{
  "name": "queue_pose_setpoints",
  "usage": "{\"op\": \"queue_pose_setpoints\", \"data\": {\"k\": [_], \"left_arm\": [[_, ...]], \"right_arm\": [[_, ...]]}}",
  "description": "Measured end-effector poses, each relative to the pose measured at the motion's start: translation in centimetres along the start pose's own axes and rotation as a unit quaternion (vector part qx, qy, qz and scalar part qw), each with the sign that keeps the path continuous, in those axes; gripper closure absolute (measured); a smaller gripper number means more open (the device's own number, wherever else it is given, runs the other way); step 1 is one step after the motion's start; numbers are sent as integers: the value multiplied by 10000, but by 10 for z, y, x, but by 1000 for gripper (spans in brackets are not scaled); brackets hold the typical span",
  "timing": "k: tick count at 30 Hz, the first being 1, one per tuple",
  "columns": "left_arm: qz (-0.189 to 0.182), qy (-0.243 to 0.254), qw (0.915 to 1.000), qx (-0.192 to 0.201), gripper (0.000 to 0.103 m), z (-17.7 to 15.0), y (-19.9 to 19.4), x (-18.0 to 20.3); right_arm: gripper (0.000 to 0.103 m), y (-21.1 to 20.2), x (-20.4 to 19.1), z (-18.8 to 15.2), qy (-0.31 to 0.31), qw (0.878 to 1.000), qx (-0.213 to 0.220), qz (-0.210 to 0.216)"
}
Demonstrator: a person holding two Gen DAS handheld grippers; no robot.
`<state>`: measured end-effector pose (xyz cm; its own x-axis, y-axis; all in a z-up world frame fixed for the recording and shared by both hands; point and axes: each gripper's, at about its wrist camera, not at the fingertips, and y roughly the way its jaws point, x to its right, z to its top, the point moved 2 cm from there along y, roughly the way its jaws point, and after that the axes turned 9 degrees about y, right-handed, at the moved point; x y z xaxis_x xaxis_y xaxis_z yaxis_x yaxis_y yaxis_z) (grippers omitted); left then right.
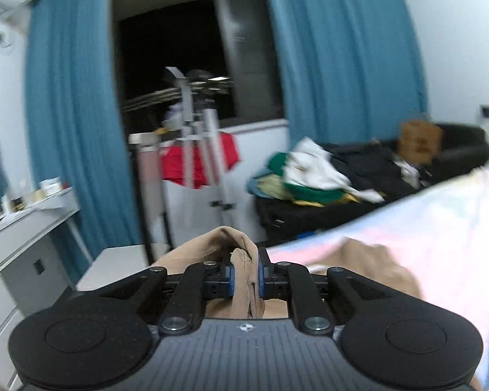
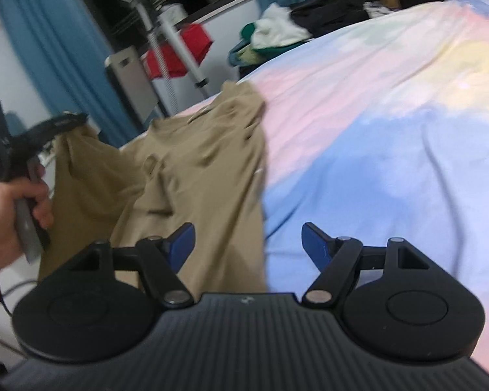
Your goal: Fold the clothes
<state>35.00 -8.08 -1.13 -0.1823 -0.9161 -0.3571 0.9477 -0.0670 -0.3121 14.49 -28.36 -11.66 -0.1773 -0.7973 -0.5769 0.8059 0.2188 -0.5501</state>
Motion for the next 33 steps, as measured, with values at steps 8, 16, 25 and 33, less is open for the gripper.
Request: {"op": "queue_pose_setpoints", "data": {"k": [8, 16, 25, 33], "left_arm": [[-719, -420, 9958, -382, 50, -31, -1, 61], [-1125, -910, 9865, -762, 37, -80, -80, 43], [-1258, -1052, 9834, -771, 35, -123, -217, 9], [-1095, -1199, 9853, -527, 35, -134, -234, -23]], "right_arm": [[29, 4, 22, 7, 180, 9998, 74, 35], [29, 4, 20, 8, 198, 9989, 127, 404], [29, -15, -19, -14, -880, 9904, 357, 1008], [42, -27, -78, -14, -1427, 9804, 373, 1305]]}}
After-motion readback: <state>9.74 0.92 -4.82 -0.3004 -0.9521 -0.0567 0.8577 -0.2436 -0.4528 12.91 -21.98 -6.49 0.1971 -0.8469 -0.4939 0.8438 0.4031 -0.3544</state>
